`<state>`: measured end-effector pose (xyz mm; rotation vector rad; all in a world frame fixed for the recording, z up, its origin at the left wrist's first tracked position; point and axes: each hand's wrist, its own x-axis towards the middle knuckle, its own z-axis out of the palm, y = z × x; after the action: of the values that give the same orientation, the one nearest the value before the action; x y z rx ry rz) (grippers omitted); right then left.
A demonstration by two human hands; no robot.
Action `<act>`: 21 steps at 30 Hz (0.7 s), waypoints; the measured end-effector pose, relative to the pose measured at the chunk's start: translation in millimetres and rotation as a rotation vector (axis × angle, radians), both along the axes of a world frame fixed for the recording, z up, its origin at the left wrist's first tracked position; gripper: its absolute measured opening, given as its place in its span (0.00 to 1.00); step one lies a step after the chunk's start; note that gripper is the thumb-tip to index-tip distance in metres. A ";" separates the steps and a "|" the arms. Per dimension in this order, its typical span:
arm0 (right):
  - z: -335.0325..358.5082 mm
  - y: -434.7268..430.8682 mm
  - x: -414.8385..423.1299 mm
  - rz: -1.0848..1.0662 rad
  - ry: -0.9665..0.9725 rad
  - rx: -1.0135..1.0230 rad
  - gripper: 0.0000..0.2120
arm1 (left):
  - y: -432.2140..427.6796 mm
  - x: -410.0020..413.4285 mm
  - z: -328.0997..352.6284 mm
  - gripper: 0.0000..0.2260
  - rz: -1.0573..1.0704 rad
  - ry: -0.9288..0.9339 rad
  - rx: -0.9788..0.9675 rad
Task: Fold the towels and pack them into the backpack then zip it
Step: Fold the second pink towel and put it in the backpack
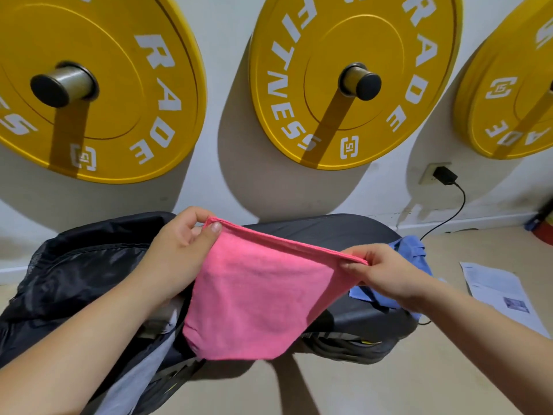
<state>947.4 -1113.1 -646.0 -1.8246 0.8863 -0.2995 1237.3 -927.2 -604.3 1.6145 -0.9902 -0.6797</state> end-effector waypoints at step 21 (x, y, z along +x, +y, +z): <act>-7.2 -16.4 5.5 -0.351 -0.152 -0.106 0.10 | -19.0 16.0 -49.1 0.07 0.019 0.017 0.352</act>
<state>952.9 -1129.4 -653.2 -1.7097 1.0987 -0.7083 1253.3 -946.2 -653.4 1.9158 -0.8753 -0.8913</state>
